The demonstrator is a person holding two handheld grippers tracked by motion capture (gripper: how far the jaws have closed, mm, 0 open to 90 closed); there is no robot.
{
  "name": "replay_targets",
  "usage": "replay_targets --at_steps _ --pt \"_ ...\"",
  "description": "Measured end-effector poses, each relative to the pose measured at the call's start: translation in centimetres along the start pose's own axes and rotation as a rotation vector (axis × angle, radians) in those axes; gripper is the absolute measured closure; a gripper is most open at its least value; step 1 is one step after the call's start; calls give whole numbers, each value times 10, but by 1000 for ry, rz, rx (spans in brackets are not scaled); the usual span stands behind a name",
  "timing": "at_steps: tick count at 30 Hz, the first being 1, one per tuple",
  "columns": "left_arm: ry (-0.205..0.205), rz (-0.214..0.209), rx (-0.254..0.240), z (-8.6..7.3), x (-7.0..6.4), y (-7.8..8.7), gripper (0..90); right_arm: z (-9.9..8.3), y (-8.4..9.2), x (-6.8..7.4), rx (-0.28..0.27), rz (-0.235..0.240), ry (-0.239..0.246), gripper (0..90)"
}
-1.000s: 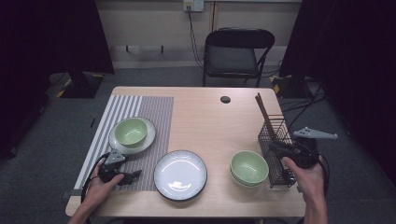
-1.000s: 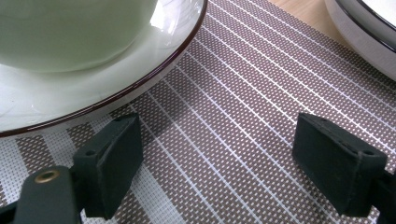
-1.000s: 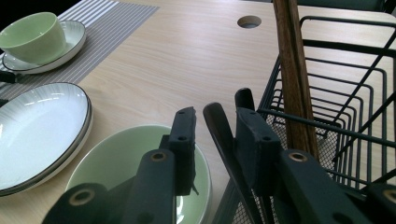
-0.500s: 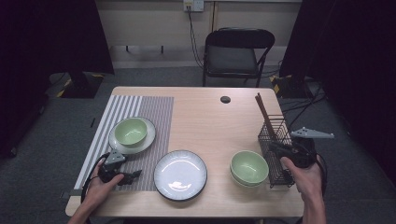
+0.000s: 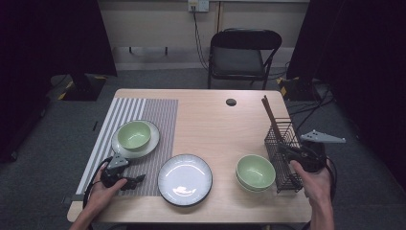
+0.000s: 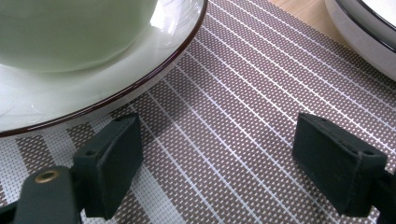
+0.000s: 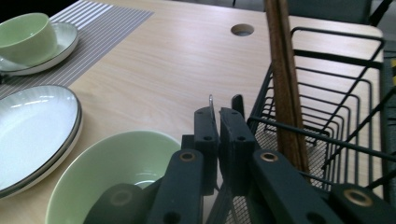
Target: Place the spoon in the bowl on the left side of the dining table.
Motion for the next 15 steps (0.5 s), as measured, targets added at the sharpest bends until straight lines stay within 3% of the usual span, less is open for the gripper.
replay_targets --at_steps 15 --pt "-2 0 0 0 0 0 156 7 6 -3 -25 -14 44 887"
Point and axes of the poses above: each handheld gripper's, and its own axes: y roughly backward along the jaws, z roughly out of its top, x roughly to its left, the point moved 5 cm from there along -y, roughly forward along the jaws, and after that the axes turned 10 degrees about y, right-handed, at the moved point
